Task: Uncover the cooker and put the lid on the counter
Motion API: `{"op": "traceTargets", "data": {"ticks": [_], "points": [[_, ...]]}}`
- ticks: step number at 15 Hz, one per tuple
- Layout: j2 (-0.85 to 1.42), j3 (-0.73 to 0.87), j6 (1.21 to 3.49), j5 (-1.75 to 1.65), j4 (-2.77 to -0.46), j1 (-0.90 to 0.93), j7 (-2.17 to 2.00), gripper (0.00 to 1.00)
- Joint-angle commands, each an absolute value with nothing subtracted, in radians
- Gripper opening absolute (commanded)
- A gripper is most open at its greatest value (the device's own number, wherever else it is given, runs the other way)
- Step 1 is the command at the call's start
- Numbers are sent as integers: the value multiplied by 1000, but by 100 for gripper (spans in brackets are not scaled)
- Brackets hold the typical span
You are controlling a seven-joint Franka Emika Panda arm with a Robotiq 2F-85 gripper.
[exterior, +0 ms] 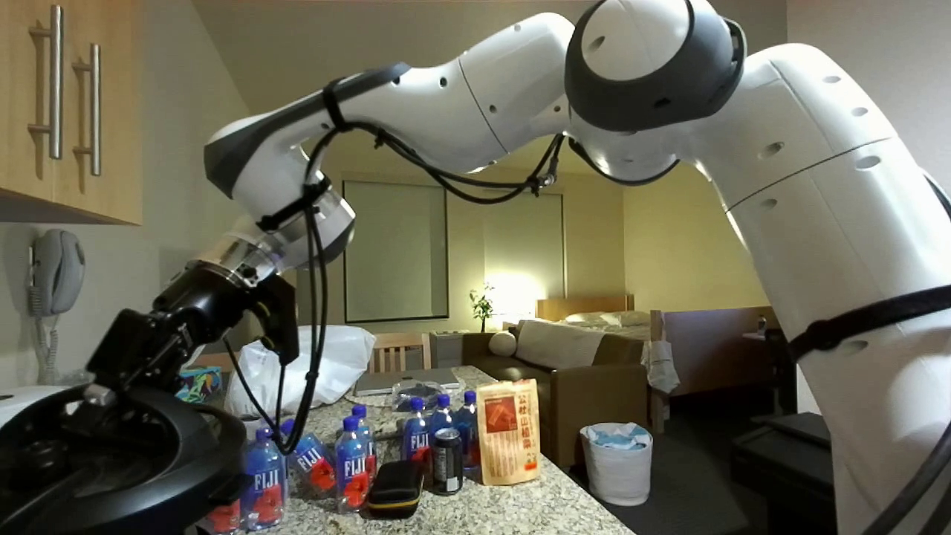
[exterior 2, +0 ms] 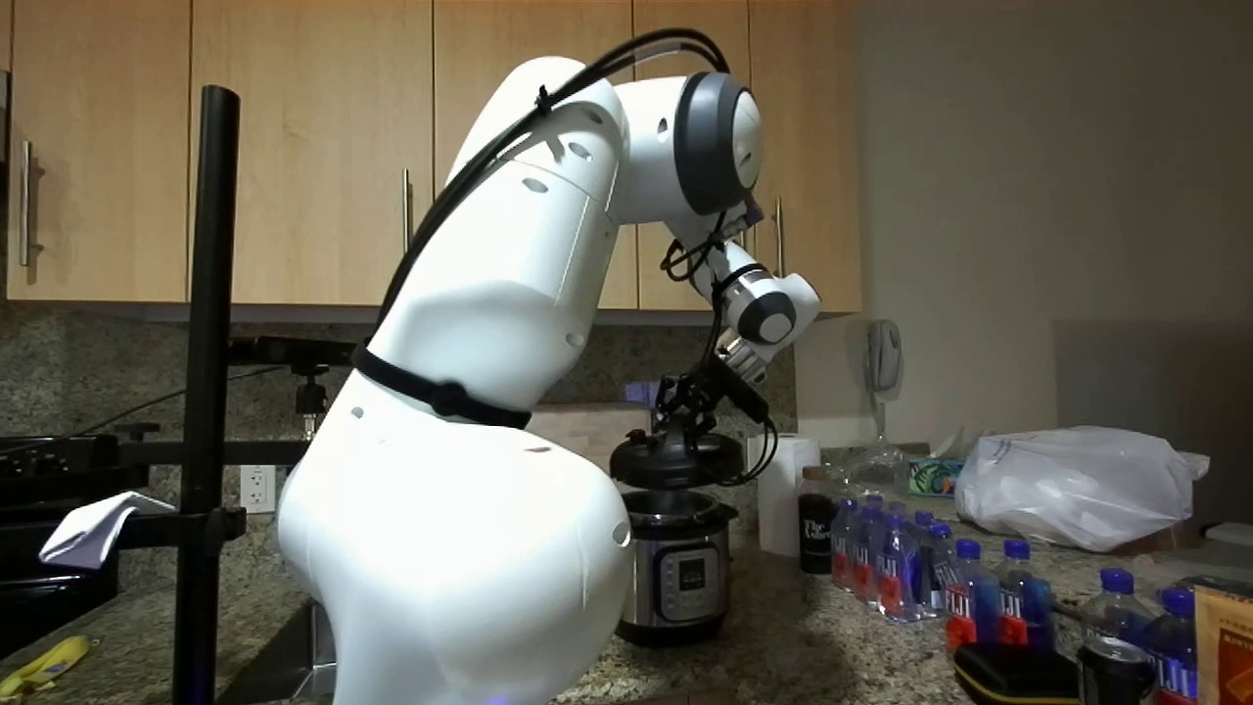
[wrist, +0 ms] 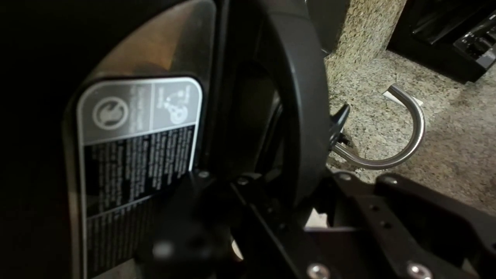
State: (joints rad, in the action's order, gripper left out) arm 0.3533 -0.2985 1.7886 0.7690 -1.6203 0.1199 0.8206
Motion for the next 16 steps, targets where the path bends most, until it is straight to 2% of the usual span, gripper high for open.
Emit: {"op": "traceTargets", "data": {"ticks": [1,16], "points": [[255,-269,1736,865,-1708,72,895,4],[26,-48,1782,940,-2016,6,919,4]]}}
